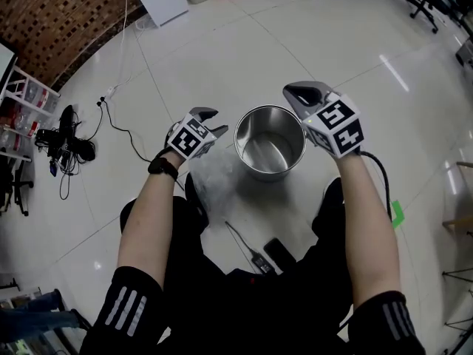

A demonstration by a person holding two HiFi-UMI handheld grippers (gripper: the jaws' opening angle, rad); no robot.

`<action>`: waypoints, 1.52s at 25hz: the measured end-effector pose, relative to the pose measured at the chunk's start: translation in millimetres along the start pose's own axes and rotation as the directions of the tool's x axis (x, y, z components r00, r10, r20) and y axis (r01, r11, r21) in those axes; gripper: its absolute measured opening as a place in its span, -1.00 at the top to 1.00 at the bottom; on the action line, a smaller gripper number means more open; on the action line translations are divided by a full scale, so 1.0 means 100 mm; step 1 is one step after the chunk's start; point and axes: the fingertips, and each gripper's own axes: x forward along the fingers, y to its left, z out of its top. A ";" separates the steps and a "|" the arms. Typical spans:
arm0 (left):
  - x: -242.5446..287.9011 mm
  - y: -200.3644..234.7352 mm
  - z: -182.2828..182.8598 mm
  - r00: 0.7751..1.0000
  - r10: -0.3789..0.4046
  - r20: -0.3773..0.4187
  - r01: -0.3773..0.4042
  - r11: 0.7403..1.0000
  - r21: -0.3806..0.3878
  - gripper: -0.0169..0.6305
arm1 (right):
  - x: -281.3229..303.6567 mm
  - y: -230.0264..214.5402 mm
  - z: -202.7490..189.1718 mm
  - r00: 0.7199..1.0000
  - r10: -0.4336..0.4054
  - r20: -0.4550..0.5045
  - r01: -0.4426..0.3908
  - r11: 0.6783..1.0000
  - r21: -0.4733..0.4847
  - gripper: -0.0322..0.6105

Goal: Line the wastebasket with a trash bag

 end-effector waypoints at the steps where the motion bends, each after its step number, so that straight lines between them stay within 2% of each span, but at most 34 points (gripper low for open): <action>1: 0.08 -0.03 -0.16 0.999 -0.011 -0.033 0.011 1.000 -0.012 0.32 | 0.02 0.03 0.00 1.000 0.006 -0.002 -0.006 1.000 -0.004 0.87; 4: 0.27 -0.19 -0.54 0.989 -0.073 -0.130 0.072 0.997 -0.016 0.28 | 0.06 0.08 0.05 1.000 0.020 0.004 -0.020 1.000 -0.014 0.86; 7: 0.41 -0.37 -0.72 0.971 -0.123 -0.204 0.135 0.990 0.044 0.25 | 0.08 0.07 0.11 1.000 0.022 0.013 -0.022 1.000 -0.014 0.86; 9: 0.50 -0.49 -0.92 0.953 -0.146 -0.267 0.167 0.984 0.059 0.23 | 0.11 0.06 0.10 1.000 0.021 0.017 -0.021 1.000 -0.013 0.86; 14: 0.71 -0.67 -1.59 0.892 -0.178 -0.416 0.200 0.980 0.011 0.16 | 0.17 0.08 0.13 1.000 0.024 0.018 -0.024 0.999 -0.021 0.86; 21: 0.89 -0.85 -1.98 0.856 -0.208 -0.472 0.208 0.977 -0.053 0.13 | 0.17 0.03 0.10 1.000 0.011 0.012 -0.011 1.000 -0.021 0.86; 24: 0.94 -0.95 -2.06 0.841 -0.234 -0.488 0.236 0.970 -0.058 0.21 | 0.15 0.04 0.10 1.000 0.013 0.017 -0.013 1.000 -0.026 0.86; 27: 0.98 -0.93 -2.06 0.854 -0.200 -0.480 0.213 0.977 -0.029 0.40 | 0.13 0.09 0.11 0.999 0.030 0.020 -0.029 0.999 -0.029 0.86; 29: 1.00 -0.88 -2.07 0.860 -0.169 -0.481 0.181 0.983 -0.021 0.70 | 0.12 0.09 0.11 0.999 0.032 0.021 -0.031 0.999 -0.031 0.86; 32: 1.01 -0.82 -2.03 0.868 -0.149 -0.473 0.165 0.986 -0.008 0.97 | 0.10 0.06 0.13 0.999 0.022 0.031 -0.021 0.999 -0.026 0.86; 38: 0.86 -0.48 -1.71 0.910 -0.078 -0.406 0.083 0.997 -0.006 0.97 | 0.10 0.00 0.10 0.999 0.009 0.033 -0.009 1.000 -0.024 0.86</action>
